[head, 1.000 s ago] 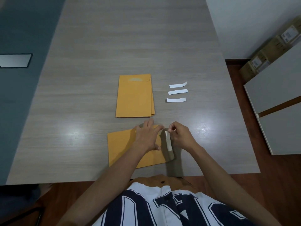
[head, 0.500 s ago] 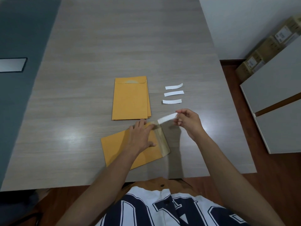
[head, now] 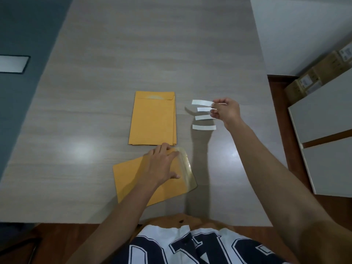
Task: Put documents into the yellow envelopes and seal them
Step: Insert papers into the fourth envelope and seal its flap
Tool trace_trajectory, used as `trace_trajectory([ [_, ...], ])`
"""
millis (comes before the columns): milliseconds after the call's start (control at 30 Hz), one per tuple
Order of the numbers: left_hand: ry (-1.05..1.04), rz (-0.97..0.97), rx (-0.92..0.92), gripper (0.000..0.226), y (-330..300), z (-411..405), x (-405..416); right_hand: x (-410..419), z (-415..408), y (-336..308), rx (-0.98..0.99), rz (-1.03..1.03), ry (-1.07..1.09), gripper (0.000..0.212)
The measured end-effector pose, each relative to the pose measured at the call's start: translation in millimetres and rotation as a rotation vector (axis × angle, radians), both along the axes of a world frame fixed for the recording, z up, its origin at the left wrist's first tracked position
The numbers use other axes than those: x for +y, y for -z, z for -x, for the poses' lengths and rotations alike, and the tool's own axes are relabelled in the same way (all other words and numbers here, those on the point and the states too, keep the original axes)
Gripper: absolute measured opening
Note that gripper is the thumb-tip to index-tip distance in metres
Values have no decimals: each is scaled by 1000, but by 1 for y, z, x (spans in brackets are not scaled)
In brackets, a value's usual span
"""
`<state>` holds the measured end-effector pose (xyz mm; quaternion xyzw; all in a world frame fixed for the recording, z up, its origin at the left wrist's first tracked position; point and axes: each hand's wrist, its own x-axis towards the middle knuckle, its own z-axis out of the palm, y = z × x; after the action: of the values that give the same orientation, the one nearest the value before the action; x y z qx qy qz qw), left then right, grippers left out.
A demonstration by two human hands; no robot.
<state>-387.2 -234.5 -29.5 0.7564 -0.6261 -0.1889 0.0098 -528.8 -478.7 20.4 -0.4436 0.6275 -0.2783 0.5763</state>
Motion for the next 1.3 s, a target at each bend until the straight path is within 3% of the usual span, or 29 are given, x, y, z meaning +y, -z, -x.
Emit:
trace_trajectory([
  [367, 26, 27, 7, 84, 7, -3, -8, -73, -18, 28, 417, 105, -61, 25],
  [900, 22, 15, 15, 87, 6, 0, -9, -50, -9, 33, 454, 177, -52, 16],
  [1300, 7, -23, -50, 86, 3, 6, -8, 90, 22, 24, 436, 291, -191, 9],
])
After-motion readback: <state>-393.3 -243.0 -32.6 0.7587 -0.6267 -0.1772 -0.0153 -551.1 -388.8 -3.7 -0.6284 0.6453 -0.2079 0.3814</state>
